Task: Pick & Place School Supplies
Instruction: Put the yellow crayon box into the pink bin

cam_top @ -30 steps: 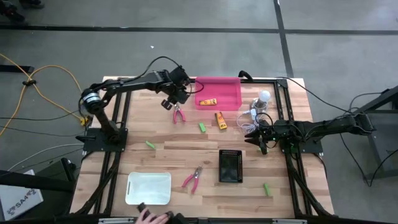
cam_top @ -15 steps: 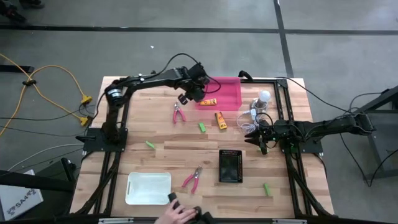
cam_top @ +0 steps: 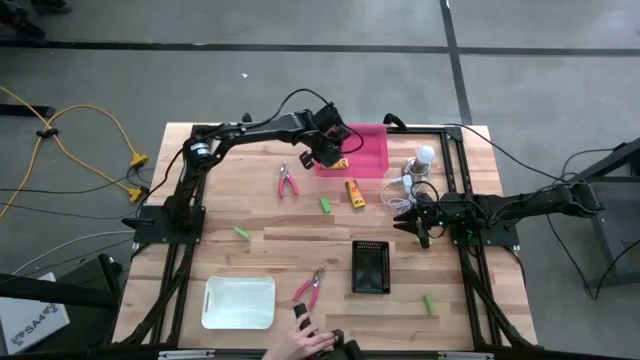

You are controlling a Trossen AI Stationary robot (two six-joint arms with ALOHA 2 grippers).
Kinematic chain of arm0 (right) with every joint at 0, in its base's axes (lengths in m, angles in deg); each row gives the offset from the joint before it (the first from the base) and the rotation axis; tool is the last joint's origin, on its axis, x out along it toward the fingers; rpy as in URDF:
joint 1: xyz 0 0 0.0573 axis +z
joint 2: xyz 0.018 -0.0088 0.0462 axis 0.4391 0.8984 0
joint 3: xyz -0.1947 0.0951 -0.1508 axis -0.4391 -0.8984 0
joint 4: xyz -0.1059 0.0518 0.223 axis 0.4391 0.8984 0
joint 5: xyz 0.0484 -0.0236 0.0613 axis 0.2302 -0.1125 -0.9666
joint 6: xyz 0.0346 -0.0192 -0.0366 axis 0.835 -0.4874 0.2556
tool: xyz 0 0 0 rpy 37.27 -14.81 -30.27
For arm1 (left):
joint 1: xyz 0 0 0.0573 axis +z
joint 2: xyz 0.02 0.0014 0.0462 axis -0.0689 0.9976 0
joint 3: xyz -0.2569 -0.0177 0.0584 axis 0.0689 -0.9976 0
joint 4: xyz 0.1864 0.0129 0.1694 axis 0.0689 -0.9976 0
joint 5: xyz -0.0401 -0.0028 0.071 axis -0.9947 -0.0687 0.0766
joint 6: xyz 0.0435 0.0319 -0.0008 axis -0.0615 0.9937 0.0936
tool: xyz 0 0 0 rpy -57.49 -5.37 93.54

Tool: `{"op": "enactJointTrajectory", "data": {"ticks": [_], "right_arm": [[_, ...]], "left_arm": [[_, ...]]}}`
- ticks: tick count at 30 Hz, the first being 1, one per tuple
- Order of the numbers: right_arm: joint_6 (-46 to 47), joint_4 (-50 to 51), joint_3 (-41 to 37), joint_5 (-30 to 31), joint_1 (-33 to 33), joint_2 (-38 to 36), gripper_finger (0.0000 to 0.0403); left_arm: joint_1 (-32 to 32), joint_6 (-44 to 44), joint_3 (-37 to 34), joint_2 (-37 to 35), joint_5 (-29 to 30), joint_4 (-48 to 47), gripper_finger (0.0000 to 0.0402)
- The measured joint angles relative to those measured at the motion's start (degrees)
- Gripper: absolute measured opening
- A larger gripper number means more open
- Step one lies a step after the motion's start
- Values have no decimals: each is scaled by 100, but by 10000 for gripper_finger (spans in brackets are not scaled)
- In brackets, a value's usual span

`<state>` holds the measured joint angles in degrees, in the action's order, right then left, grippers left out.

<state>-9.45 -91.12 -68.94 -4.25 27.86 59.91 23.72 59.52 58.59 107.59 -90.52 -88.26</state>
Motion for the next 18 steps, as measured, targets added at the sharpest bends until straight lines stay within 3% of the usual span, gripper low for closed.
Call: {"op": "enactJointTrajectory", "data": {"ticks": [10, 18], "right_arm": [[-1, 0, 0, 0, 1, 1, 110], [-2, 0, 0, 0, -1, 0, 110]], "left_arm": [[155, -239, -7, 135, -264, 170, 165], [246, -353, -5, 135, -387, 167, 194]]}}
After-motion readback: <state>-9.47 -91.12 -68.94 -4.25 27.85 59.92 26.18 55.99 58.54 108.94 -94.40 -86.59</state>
